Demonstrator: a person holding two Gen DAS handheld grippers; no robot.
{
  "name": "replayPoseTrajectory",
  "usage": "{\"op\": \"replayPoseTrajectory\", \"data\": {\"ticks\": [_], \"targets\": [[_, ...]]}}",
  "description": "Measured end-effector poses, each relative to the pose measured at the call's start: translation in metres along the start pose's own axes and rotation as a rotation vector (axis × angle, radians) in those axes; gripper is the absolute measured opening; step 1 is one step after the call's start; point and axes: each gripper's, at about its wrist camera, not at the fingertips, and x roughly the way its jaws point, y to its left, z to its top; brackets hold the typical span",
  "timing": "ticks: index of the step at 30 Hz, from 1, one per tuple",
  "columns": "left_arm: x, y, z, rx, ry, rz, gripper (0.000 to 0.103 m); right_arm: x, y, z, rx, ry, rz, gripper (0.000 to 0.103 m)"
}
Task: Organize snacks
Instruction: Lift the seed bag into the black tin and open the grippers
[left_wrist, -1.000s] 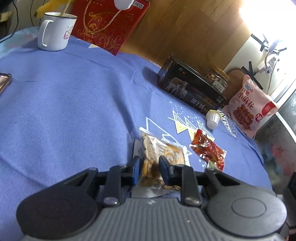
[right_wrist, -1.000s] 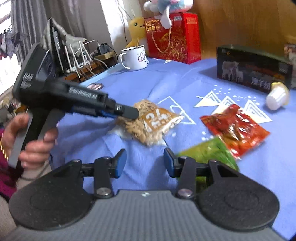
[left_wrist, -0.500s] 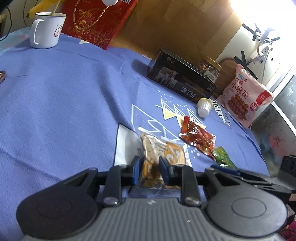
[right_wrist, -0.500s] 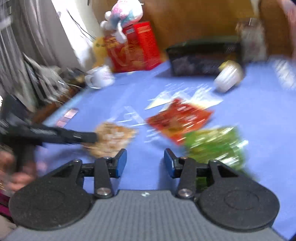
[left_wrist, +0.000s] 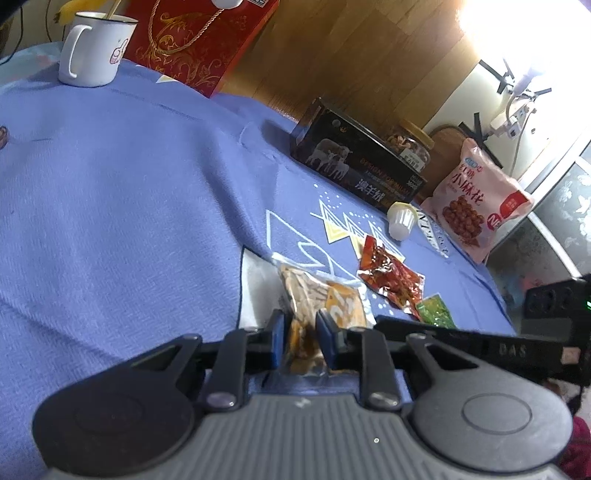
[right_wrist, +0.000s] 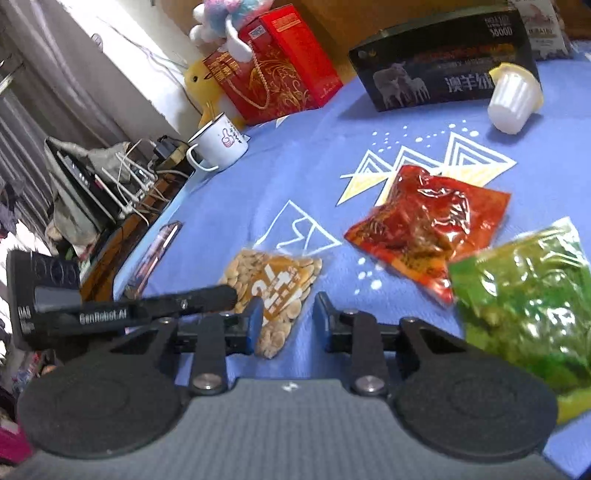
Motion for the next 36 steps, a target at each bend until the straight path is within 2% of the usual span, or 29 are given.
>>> {"op": "replayPoseTrajectory", "data": {"ticks": [3,5,6,7,13,17,21,26,31,34,36], "targets": [[0.0,0.008,0.0,-0.017,0.0,-0.041,0.02,0.0,-0.012,0.003,0.071,-0.007,0.042,0.032],[0.0,0.016,0.003,-0.046,0.011,-0.076,0.019,0.002,-0.018,0.006,0.108,-0.011,0.041,0.019],[0.0,0.02,0.003,-0.062,0.015,-0.091,0.019,0.003,-0.02,0.007,0.122,-0.009,0.028,0.009],[-0.001,0.023,0.003,-0.071,0.016,-0.103,0.019,0.004,-0.024,0.009,0.141,-0.007,0.022,0.005],[-0.001,0.022,-0.001,-0.062,0.005,-0.104,0.018,0.015,-0.035,0.021,0.253,0.005,0.051,0.006],[-0.001,0.028,0.001,-0.089,0.011,-0.129,0.018,0.017,-0.045,0.019,0.331,0.053,0.144,0.009],[-0.001,0.031,0.001,-0.109,0.013,-0.136,0.018,0.007,-0.034,0.017,0.257,0.075,0.118,0.011],[-0.001,0.028,0.0,-0.098,0.013,-0.126,0.018,0.005,-0.021,0.029,0.139,0.066,0.02,0.011],[-0.003,0.031,-0.002,-0.112,0.006,-0.134,0.017,0.013,-0.033,0.031,0.21,0.106,0.085,0.015],[-0.003,0.03,-0.002,-0.106,0.008,-0.128,0.018,0.016,-0.034,0.018,0.253,0.151,0.174,0.015],[-0.003,0.029,-0.002,-0.105,0.009,-0.125,0.018,0.01,-0.031,0.01,0.245,0.149,0.19,0.015]]}}
